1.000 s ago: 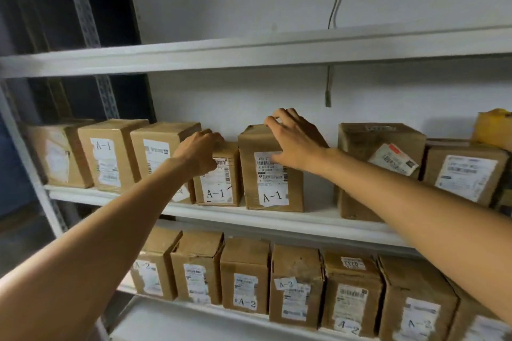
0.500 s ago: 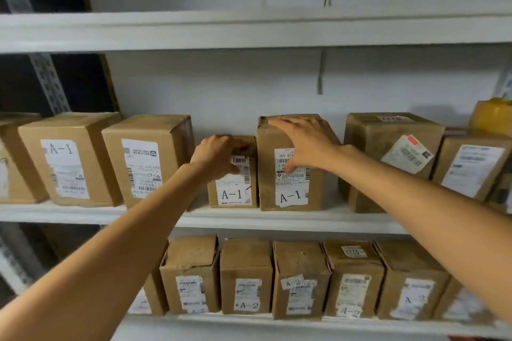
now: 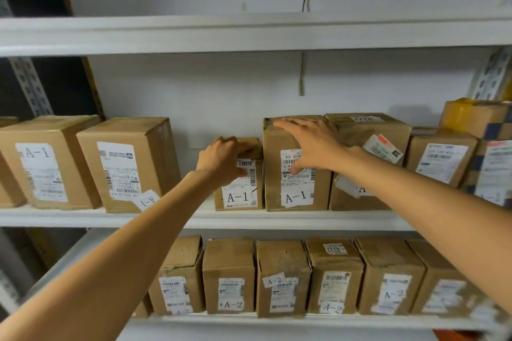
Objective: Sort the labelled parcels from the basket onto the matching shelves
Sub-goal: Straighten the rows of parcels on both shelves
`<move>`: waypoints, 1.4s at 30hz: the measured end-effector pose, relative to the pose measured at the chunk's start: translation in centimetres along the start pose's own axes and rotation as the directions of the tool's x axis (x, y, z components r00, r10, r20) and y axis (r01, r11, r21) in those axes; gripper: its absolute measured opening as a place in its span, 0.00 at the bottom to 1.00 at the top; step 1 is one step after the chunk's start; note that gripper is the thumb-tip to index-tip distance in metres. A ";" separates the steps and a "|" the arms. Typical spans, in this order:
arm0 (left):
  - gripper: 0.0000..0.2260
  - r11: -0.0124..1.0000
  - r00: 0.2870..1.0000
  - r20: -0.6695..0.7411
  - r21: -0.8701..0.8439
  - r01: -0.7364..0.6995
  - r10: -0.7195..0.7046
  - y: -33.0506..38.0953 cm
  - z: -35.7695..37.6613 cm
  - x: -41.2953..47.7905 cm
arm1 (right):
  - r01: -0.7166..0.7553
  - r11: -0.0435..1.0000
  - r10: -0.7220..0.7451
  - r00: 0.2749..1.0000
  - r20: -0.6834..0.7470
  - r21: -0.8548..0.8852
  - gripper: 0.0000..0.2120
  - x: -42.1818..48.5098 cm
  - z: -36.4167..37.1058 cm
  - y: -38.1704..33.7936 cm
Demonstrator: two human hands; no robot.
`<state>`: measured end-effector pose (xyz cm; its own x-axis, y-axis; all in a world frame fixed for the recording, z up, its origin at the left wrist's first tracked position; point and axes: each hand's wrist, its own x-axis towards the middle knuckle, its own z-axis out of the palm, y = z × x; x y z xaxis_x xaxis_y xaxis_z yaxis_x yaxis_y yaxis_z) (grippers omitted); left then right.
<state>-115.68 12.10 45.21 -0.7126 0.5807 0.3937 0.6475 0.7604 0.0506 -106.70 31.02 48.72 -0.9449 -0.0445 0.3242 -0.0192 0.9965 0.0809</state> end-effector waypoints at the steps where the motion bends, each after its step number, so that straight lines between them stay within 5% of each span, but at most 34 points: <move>1: 0.26 1.000 1.000 0.007 0.006 -0.002 0.002 0.0 0.0 -0.1 | 0.005 1.000 -0.005 1.000 -0.003 -0.013 0.54 0.0 0.1 0.0; 11: 0.38 0.999 0.999 0.036 -0.016 0.034 -0.034 -1.2 -1.8 -1.7 | 0.090 0.993 -0.091 0.996 0.002 0.076 0.49 0.9 0.1 0.1; 16: 0.30 0.991 0.993 -0.050 0.083 0.108 -0.104 -4.2 -4.6 -3.7 | 0.233 0.972 -0.226 0.955 -0.189 0.016 0.41 1.5 0.7 -2.9; 21: 0.23 0.980 0.976 -0.179 0.131 0.147 -0.123 -9.3 -8.7 -6.1 | 0.274 0.961 -0.260 0.941 -0.217 0.039 0.36 3.2 0.2 -8.1; 27: 0.27 0.957 0.960 -0.227 0.202 0.210 -0.163 -17.0 -11.6 -8.3 | 0.314 0.949 -0.310 0.924 -0.224 -0.018 0.32 6.2 -1.3 -14.6; 37: 0.39 0.959 0.973 -0.113 0.177 0.221 -0.203 -27.3 -12.0 -9.3 | 0.319 0.947 -0.309 0.932 -0.190 0.026 0.32 11.8 -0.1 -26.6; 42: 0.46 0.938 0.966 0.022 0.242 0.247 -0.259 -31.7 -11.9 -8.5 | 0.242 0.967 -0.243 0.970 0.008 0.076 0.47 14.2 0.6 -29.6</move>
<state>-126.96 -20.37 51.19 -0.8619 0.3697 0.3470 0.3666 0.9272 -0.0772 -119.78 0.96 50.34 -0.9147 -0.2846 0.2869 -0.2716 0.9586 0.0851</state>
